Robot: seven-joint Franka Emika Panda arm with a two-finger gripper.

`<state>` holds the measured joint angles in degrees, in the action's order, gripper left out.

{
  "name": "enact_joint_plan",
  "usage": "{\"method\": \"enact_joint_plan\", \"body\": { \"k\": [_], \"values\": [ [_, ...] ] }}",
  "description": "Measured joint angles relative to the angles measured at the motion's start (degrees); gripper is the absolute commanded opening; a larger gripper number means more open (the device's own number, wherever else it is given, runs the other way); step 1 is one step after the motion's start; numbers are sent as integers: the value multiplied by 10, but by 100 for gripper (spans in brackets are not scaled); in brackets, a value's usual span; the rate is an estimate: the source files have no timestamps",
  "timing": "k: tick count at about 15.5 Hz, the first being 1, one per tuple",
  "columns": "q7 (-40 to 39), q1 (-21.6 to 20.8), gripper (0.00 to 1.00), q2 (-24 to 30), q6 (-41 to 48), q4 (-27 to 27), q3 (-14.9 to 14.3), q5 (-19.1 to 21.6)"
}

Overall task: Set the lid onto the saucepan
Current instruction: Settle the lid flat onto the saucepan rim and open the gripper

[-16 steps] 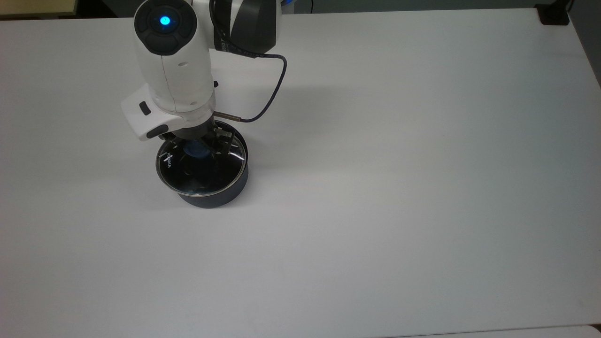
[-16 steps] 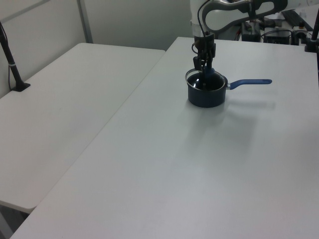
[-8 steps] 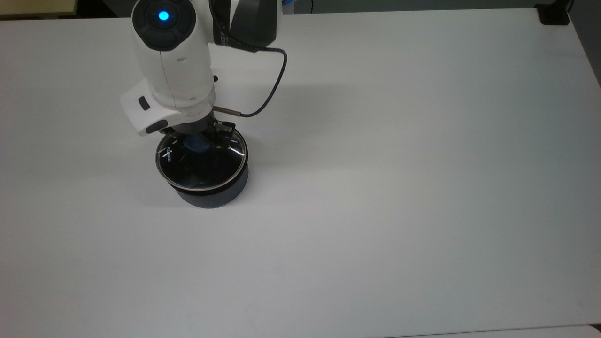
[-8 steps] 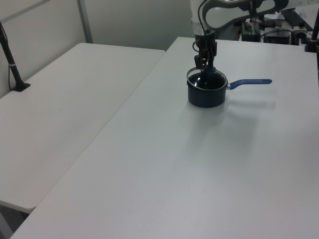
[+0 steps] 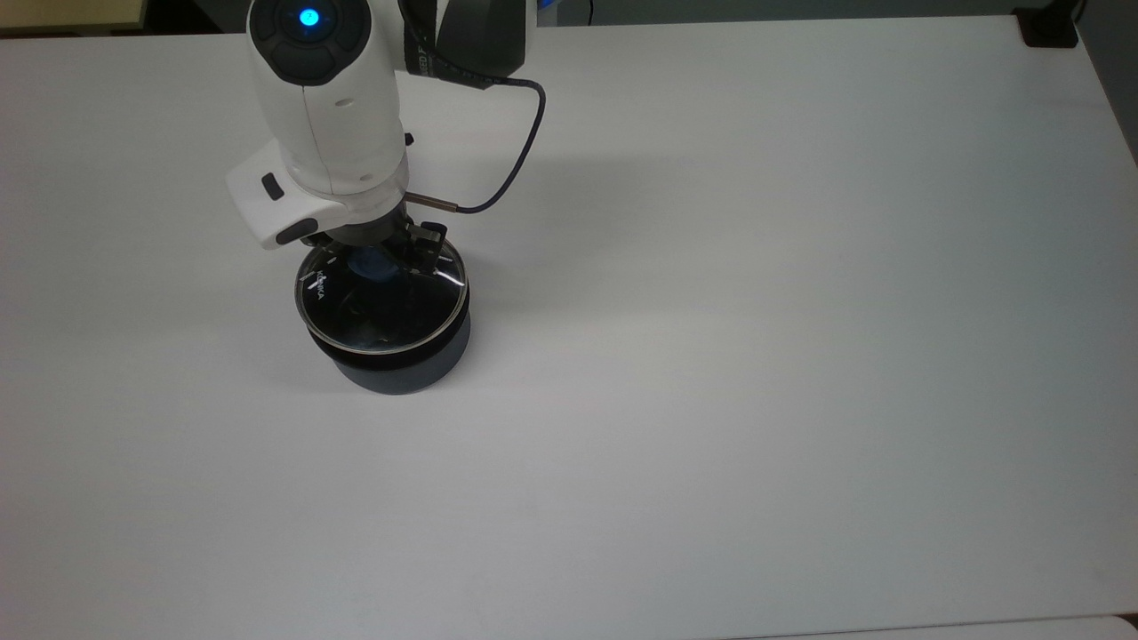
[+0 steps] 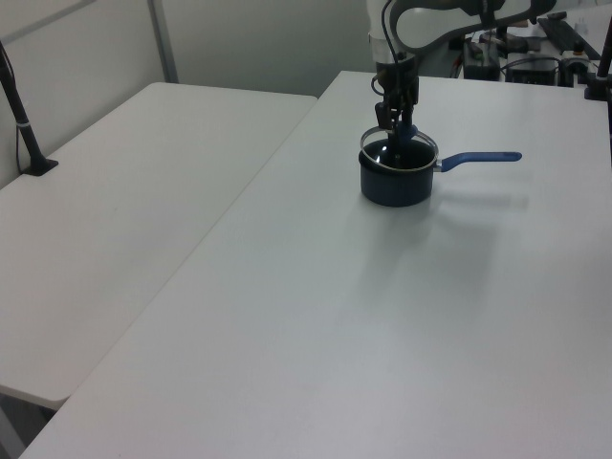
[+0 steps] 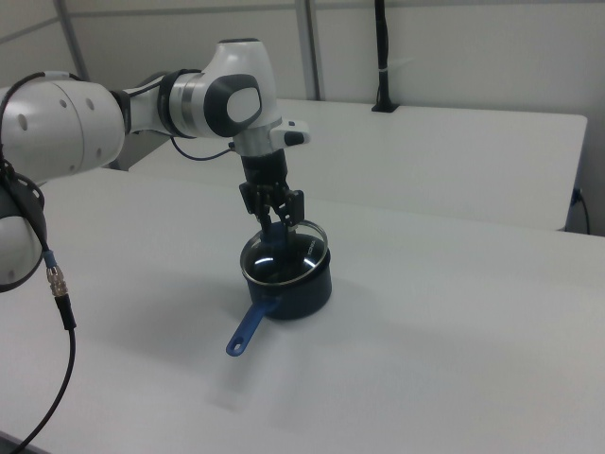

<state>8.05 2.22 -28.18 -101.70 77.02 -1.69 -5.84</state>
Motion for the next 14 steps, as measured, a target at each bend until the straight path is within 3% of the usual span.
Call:
{"method": "enact_joint_plan", "body": {
  "k": [14],
  "values": [
    [0, -10, 57, -9, 0, 2, 2, 0]
  ]
}}
